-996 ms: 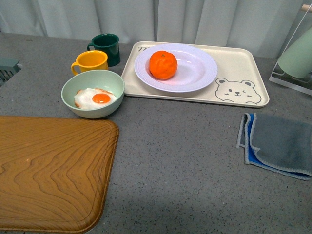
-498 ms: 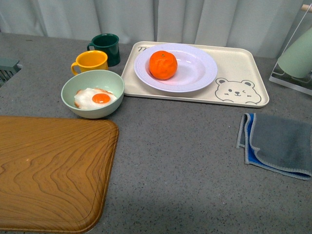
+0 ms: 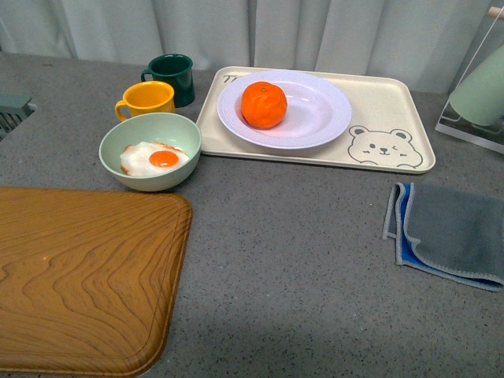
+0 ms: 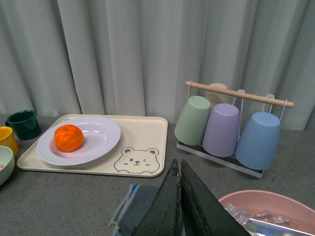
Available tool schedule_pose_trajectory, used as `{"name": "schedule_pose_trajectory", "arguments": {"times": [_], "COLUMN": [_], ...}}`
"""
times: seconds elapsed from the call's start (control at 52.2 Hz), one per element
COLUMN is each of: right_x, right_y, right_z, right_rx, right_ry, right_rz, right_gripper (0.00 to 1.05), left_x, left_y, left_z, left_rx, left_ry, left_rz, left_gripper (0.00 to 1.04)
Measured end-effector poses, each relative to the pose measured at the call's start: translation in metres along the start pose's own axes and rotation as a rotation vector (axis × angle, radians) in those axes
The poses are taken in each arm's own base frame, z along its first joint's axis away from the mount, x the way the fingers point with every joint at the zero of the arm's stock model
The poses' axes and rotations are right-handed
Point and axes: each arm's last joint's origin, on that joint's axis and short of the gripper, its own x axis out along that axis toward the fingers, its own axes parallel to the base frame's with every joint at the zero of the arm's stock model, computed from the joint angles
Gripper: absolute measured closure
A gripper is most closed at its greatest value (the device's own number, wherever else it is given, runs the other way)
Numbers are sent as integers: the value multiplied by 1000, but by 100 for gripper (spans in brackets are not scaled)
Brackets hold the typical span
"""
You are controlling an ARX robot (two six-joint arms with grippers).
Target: Place orange and plate with both arms
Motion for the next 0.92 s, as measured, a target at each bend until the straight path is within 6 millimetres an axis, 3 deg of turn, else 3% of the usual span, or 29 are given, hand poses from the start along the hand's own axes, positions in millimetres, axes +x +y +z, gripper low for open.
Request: {"name": "schedule_pose_trajectory", "arguments": {"times": [0.115,0.134,0.44,0.919], "right_x": [0,0,0,0], "right_y": [0,0,0,0], "right_z": [0,0,0,0], "right_rx": [0,-1,0,0], "right_ry": [3,2,1,1], "right_rz": [0,0,0,0], "right_gripper": [104,82,8,9], "left_x": [0,0,0,0], "left_y": [0,0,0,0], "left_z": [0,0,0,0], "left_rx": [0,0,0,0], "left_ry": [0,0,0,0], "left_rz": [0,0,0,0], "left_gripper": [7,7,7,7]}}
